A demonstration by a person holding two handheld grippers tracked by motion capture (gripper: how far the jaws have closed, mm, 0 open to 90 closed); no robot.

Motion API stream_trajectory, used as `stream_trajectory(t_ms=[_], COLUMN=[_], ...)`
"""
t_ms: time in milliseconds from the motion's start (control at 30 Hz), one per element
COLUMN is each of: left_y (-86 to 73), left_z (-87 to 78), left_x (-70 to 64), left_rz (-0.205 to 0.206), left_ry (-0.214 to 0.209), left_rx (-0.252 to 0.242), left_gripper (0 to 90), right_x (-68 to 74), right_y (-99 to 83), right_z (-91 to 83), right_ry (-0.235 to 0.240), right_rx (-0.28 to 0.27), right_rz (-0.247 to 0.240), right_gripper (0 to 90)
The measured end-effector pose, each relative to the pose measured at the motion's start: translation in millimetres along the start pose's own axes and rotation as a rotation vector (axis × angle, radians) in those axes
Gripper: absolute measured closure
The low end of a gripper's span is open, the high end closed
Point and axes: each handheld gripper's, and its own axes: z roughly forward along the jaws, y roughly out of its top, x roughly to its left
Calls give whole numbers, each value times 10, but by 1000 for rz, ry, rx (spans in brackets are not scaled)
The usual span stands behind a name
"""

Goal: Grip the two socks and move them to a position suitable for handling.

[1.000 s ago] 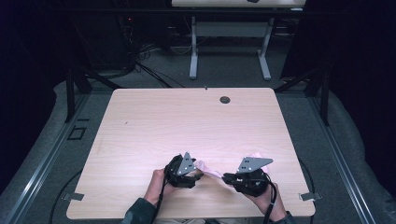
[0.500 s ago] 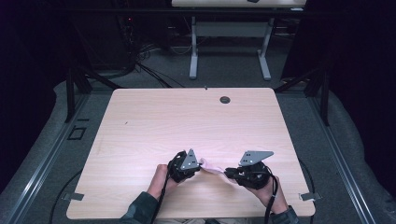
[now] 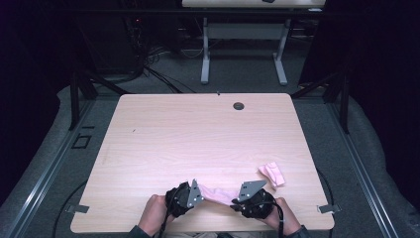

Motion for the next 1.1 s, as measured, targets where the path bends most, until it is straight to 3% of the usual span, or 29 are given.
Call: stream_trajectory(t_ms=[33, 67, 100, 133, 167, 233, 333, 400, 500, 567, 633, 767, 800, 900, 967, 1000, 1033, 1100], left_y=[-27, -54, -79, -99, -120, -163, -216, -227, -206, -162, -139, -158, -168, -178, -177, -173, -165, -139], left_z=[-4, -23, -43, -70, -107, -195, -308, -325, -289, -264, -230, -168, -151, -123, -110, -102, -95, -70], left_x=[-18, -28, -36, -44, -42, -10, 122, 223, 340, 321, 267, 204, 198, 189, 183, 177, 170, 151], left_rz=[-14, -38, -62, -80, -100, -143, -219, -253, -276, -251, -244, -254, -259, -273, -268, -265, -261, -250], left_ry=[-1, -18, -36, -46, -51, -61, -53, -43, -50, -51, -77, -98, -105, -116, -118, -116, -118, -131], left_rx=[-10, -6, -9, -8, -11, -38, -86, -91, -93, -87, -98, -107, -110, -126, -140, -145, -148, -155], left_gripper=[794, 691, 691, 545, 545, 436, 388, 375, 375, 377, 386, 387, 387, 368, 341, 311, 311, 281], right_x=[9, 14, 14, 3, 3, -45, -124, -207, -237, -229, -159, -10, 5, 61, 86, 104, 104, 105], right_y=[-18, -65, -65, -130, -130, -193, -235, -226, -202, -185, -171, -131, -121, -122, -135, -145, -145, -156], right_z=[6, -6, -6, -42, -42, -122, -219, -247, -218, -190, -209, -191, -172, 6, 93, 150, 150, 182], right_ry=[6, 20, 20, 43, 43, 59, 23, -17, -40, -59, -74, -26, -11, 19, 13, -1, -1, -6], right_rx=[7, 13, 13, 1, 1, -28, -73, -111, -102, -99, -120, -141, -119, -76, -51, -37, -37, -40], right_rz=[0, 20, 20, 56, 56, 88, 164, 266, 304, 301, 251, 153, 128, 116, 107, 106, 106, 107], right_gripper=[710, 609, 609, 531, 531, 467, 459, 467, 479, 489, 495, 514, 513, 521, 596, 704, 704, 802])
